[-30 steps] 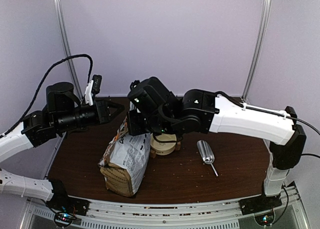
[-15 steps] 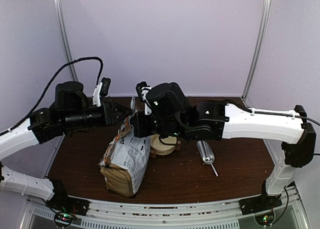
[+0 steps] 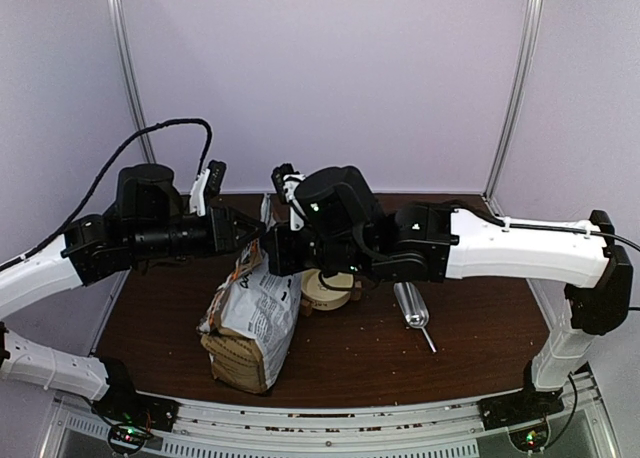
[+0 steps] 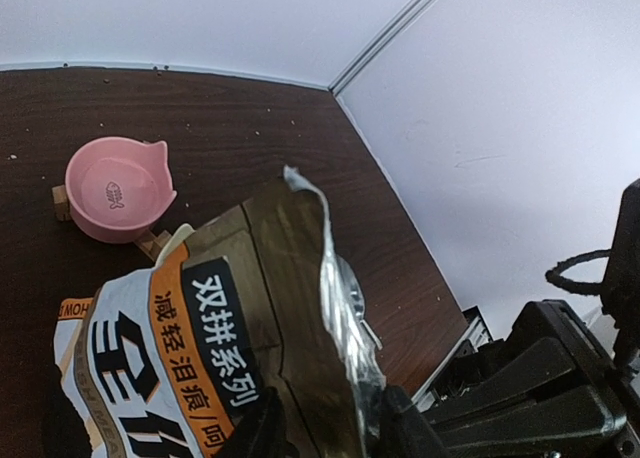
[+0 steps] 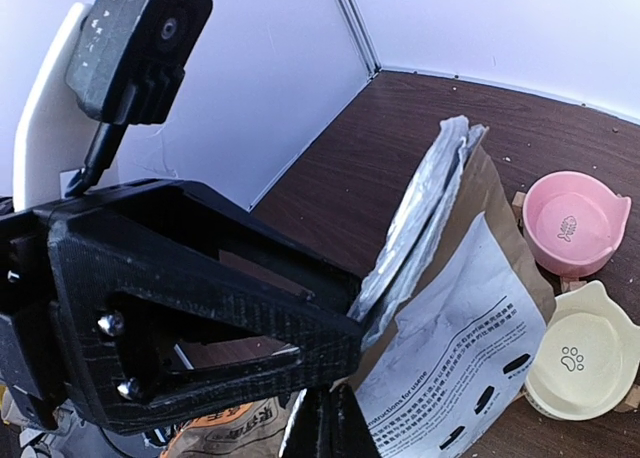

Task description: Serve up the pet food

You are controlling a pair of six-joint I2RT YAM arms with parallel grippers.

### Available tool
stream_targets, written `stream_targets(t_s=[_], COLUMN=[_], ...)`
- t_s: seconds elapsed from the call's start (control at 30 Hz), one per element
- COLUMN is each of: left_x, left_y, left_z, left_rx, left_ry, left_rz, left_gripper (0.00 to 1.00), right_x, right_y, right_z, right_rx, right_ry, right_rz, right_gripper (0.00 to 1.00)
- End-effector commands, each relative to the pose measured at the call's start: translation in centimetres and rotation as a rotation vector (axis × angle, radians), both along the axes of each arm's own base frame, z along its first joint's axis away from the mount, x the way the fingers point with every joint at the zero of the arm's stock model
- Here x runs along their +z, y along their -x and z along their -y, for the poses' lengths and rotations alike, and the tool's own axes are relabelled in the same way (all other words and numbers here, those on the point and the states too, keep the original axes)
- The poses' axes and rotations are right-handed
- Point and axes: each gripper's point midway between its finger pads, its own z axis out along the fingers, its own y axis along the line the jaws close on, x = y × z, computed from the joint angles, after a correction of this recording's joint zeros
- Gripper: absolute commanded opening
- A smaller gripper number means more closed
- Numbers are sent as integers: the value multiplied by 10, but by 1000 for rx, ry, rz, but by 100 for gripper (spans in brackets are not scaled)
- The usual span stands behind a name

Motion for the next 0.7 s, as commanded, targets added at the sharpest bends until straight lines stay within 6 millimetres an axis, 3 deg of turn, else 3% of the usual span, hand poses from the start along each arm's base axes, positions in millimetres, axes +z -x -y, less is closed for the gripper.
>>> stream_targets(t_s=[0.0, 0.17, 0.4, 0.67], left_x=[6, 6, -2, -2], left_y=[-5, -5, -4, -15], left_z=[5, 11, 15, 1], left_rx=[-18, -60, -92, 5], left_ry=[18, 17, 8, -26], left_rz=[-4, -5, -13, 8], left_gripper=[35, 30, 0, 0], right_x=[16, 11, 4, -2], right_y=[18, 18, 16, 5], right_z=[0, -2, -2, 5], right_rx=[90, 104, 99, 30], right_ry=[-23, 3, 34, 95], right_rz=[18, 32, 38, 35], right_gripper=[0, 0, 0, 0])
